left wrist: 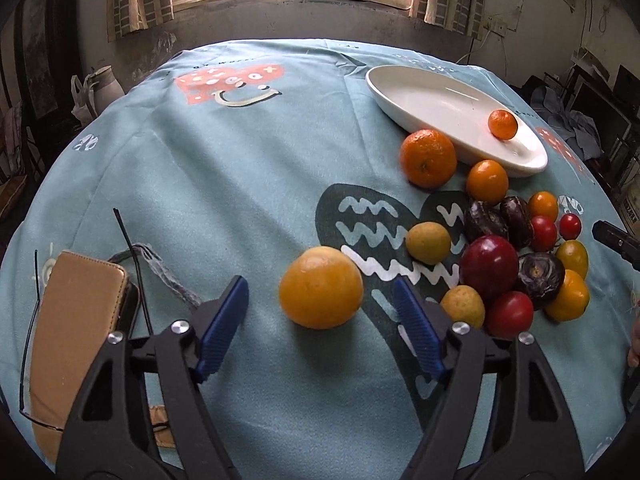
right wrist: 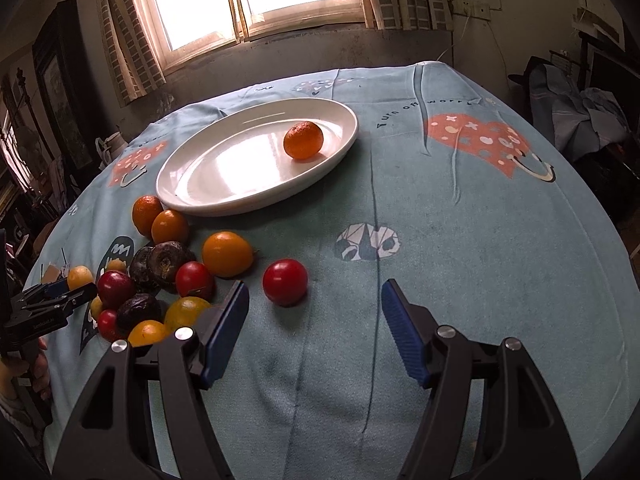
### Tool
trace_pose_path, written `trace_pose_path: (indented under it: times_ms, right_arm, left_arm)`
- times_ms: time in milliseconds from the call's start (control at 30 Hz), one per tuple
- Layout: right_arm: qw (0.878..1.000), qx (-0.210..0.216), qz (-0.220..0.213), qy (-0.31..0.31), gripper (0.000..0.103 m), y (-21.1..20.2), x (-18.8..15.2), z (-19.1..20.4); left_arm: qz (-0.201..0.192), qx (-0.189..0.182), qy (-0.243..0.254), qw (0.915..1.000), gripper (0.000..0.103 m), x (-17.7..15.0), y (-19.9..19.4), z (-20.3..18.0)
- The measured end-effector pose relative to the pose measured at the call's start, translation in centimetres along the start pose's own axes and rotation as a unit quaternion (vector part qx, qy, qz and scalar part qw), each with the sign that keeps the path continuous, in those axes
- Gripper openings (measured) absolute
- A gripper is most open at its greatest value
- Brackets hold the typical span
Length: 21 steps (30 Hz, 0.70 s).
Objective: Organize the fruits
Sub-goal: 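Grasp a yellow fruit with the left tool while the right tool grasps a red tomato, then carry both fruits onto the white plate and open both tools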
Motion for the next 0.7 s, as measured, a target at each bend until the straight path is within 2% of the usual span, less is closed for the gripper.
trace_pose_path:
  times_ms: [133, 267, 400, 467, 500, 533, 600, 700]
  right_arm:
    - [1.000, -0.005, 0.017, -0.012, 0.069, 0.9, -0.5, 0.2]
    - [0.998, -0.019, 0.026, -0.048, 0.069, 1.8, -0.8, 1.2]
    - [0.998, -0.028, 0.024, -0.057, 0.060, 2.5, -0.1, 1.4]
    - [0.997, -0.023, 0.040, -0.055, 0.050, 3.2, -0.4, 1.3]
    - [0.997, -0.018, 0.049, -0.054, 0.043, 3.5, -0.5, 1.4]
    - [0.997, -0.017, 0.053, -0.053, 0.041, 3.7, -0.5, 1.4]
    - [0.997, -0.006, 0.048, -0.054, 0.027, 3.6, -0.4, 1.7]
    - [0.998, -0.003, 0.032, -0.052, 0.026, 2.9, 0.0, 1.8]
  left_arm:
    - [-0.002, 0.002, 0.003, 1.0000, 0.065, 0.2, 0.1, -0.2]
    - [-0.009, -0.006, 0.000, 0.9999, 0.038, 0.4, 0.0, -0.4]
    - [-0.014, -0.006, 0.003, 0.9999, 0.038, 0.4, -0.2, -0.7]
    - [-0.020, -0.008, 0.007, 0.9998, 0.038, 0.4, -0.5, -0.9]
    - [-0.025, -0.009, 0.010, 0.9996, 0.038, 0.4, -0.7, -1.1]
    - [-0.032, -0.011, 0.014, 0.9993, 0.038, 0.5, -1.0, -1.3]
    - [-0.046, -0.012, 0.025, 0.9986, 0.038, 0.6, -1.6, -2.0]
    - [-0.057, -0.020, 0.036, 0.9975, 0.038, 1.6, -2.3, -3.6]
Point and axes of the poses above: each gripper's, at about its wrist camera, not at the fingertips, and y roughly the way its jaws point, z to its left, x to its top, the point moved 9 cm from there along y, roughly the way its jaws point, and after that the axes turned 6 degrees about x, right-handed, at the moved point
